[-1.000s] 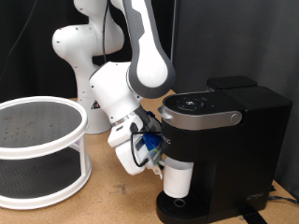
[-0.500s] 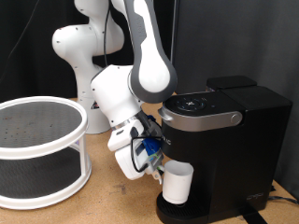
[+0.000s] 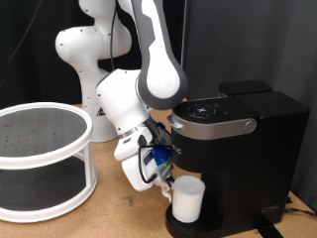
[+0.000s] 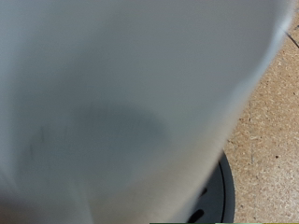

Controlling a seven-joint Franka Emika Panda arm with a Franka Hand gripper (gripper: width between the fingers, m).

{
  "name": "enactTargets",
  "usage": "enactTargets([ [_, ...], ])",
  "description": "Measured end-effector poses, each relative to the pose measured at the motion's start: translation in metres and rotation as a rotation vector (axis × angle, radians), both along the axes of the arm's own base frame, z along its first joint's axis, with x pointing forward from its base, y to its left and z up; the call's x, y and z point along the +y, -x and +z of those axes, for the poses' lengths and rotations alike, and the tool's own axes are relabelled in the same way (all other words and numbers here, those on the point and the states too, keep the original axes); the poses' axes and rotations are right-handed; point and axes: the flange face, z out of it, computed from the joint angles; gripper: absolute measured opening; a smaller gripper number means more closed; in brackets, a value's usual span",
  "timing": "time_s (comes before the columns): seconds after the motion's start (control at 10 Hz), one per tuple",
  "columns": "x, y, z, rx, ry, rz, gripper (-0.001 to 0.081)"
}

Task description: Make a cup of coffee with the keurig machine

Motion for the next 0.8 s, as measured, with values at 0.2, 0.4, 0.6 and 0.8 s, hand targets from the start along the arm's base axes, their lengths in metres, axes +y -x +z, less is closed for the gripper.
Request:
enactTargets([
  [0.2,0.000,0.000,0.000,0.000,-0.001,-0.001,0.0323],
  [0.4,-0.001,0.001,0.000,0.002,0.001,-0.003,0.0506],
  [0.6,-0.011,0.006,-0.002,0.028,0.023,0.012,0.0647],
  [0.8,-0.031,0.021,-0.005,0.068,0.026,0.048,0.0773],
])
